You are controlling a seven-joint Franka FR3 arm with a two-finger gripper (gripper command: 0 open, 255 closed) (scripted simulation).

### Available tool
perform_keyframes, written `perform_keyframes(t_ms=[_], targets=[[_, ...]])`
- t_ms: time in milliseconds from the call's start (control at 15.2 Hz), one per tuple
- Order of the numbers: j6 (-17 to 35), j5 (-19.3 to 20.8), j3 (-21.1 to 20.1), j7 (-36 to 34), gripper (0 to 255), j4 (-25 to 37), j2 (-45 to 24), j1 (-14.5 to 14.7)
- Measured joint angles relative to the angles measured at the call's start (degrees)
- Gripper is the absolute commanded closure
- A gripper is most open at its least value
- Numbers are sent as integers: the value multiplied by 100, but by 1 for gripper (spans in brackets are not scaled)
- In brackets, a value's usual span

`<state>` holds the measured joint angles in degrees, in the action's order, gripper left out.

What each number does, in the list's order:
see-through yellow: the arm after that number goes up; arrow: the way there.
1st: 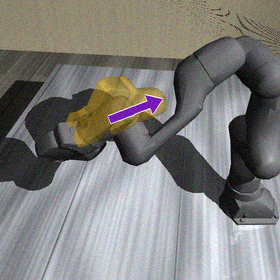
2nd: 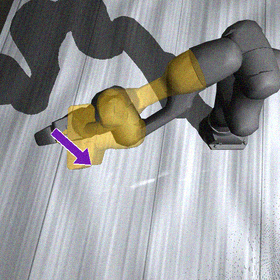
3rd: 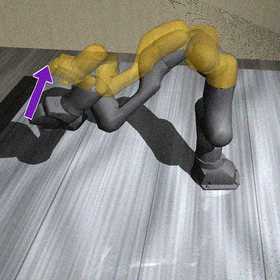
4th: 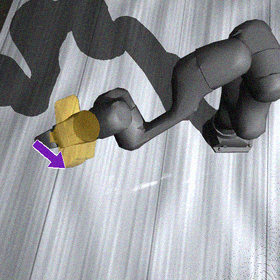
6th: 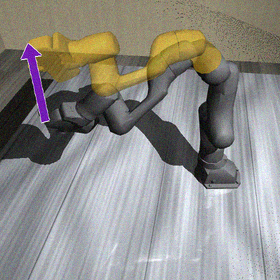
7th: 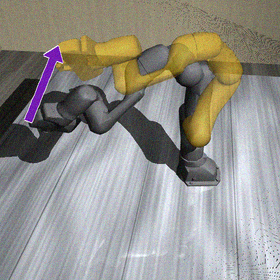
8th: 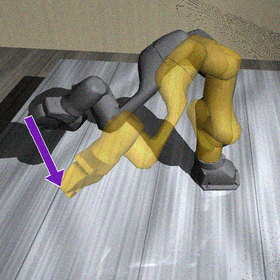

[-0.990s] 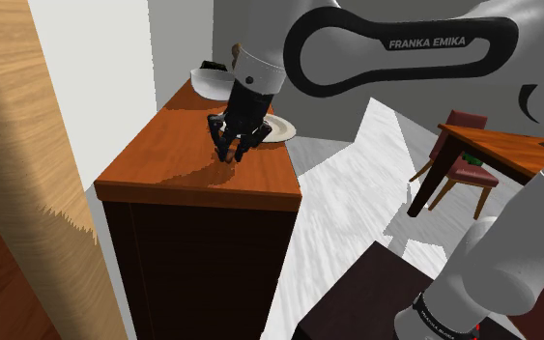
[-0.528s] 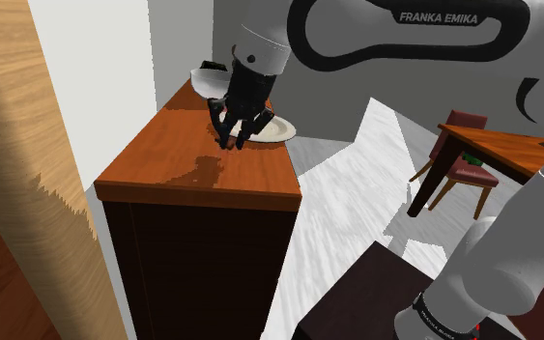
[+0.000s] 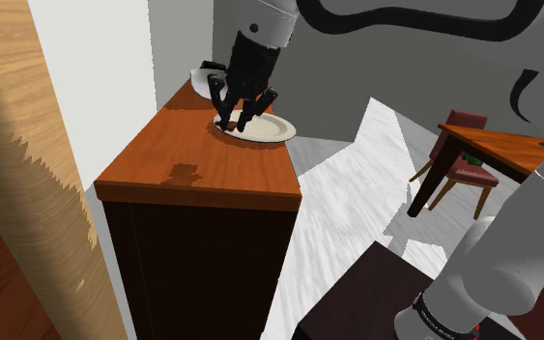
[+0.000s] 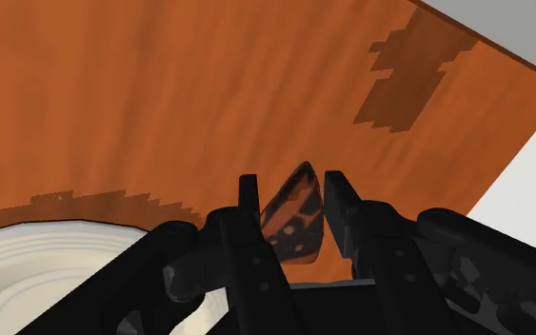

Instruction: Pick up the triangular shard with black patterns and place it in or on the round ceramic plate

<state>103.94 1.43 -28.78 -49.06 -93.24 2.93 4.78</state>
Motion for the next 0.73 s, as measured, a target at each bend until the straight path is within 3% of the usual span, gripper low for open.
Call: perform_keyframes(t_ms=[726], targets=[[-214, -213, 643, 1232, 255, 342, -125, -566]])
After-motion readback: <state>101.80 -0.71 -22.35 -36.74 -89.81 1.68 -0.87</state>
